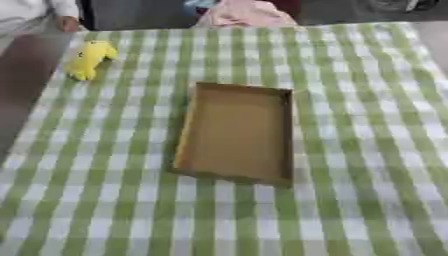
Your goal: Pick up objects on the table and place them in the box.
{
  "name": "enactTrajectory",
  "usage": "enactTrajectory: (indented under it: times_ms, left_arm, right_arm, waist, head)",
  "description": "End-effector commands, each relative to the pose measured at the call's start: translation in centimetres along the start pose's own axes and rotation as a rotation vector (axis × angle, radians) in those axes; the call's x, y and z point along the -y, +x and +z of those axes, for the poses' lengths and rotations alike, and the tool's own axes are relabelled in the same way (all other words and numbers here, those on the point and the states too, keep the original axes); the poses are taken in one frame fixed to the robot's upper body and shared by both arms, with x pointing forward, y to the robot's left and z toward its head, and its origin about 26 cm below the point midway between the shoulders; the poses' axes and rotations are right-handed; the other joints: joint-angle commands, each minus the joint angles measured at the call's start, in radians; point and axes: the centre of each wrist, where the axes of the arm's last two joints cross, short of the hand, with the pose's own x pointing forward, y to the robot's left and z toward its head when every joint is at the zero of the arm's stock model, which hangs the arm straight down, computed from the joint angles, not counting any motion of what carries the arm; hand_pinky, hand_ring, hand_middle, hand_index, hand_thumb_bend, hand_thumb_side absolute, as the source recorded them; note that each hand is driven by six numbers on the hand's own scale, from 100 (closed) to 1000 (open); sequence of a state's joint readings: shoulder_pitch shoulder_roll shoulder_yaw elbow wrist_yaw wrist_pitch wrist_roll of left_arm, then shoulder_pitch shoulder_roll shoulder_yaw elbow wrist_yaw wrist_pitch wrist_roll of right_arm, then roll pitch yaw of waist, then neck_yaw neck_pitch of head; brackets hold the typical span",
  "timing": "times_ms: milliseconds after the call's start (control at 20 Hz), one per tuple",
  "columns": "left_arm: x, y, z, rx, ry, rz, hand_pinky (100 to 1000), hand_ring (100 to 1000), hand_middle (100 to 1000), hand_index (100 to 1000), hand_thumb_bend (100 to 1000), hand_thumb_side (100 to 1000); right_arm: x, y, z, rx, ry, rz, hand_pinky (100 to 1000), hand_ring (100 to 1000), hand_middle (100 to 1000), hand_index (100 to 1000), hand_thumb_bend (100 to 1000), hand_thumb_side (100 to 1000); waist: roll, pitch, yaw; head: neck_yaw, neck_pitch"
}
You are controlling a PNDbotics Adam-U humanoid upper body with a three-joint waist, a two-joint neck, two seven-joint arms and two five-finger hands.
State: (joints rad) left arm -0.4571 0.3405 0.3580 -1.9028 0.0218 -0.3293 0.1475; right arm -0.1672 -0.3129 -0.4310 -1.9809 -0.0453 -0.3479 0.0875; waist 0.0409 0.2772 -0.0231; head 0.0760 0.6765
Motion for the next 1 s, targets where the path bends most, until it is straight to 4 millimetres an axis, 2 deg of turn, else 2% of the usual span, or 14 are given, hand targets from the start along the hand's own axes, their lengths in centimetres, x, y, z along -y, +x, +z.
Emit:
enactTrajectory:
  times_ms: [50, 500, 850, 1000]
  left_arm:
    - [-1.7, -0.6, -1.7, 0.054, -0.026, -0.087, 366, 699, 748, 502, 305, 608]
    - [-5.7, -5.0, -3.6, 0.027, -0.141, -0.302, 327, 726, 768, 483, 314, 611]
    - [-8.6, -7.7, -7.1, 0.023, -0.330, -0.545, 313, 760, 794, 514, 367, 619]
    - [-9.6, -9.1, -8.3, -0.015, -0.415, -0.629, 307, 776, 807, 522, 384, 662]
  right_arm:
    - [0.6, 0.8, -1.0, 0.041, 0.020, 0.031, 767, 675, 606, 842, 100, 838]
    - [0.7, 0.8, -1.1, 0.045, 0.029, 0.038, 767, 675, 606, 842, 100, 838]
    - [0.8, 0.8, -1.0, 0.046, 0.037, 0.043, 767, 675, 606, 842, 100, 838]
    - [0.8, 0.8, -1.0, 0.045, 0.040, 0.044, 767, 675, 605, 842, 100, 838]
  waist:
    - [0.002, -0.015, 0.001]
    - [0.012, -0.013, -0.004]
    - [0.013, -0.012, -0.007]
    - [0.013, -0.013, -0.010]
  head:
    - [0.010, -0.006]
    - [0.014, -0.010]
    - [-0.005, -0.009]
    - [-0.018, -0.007]
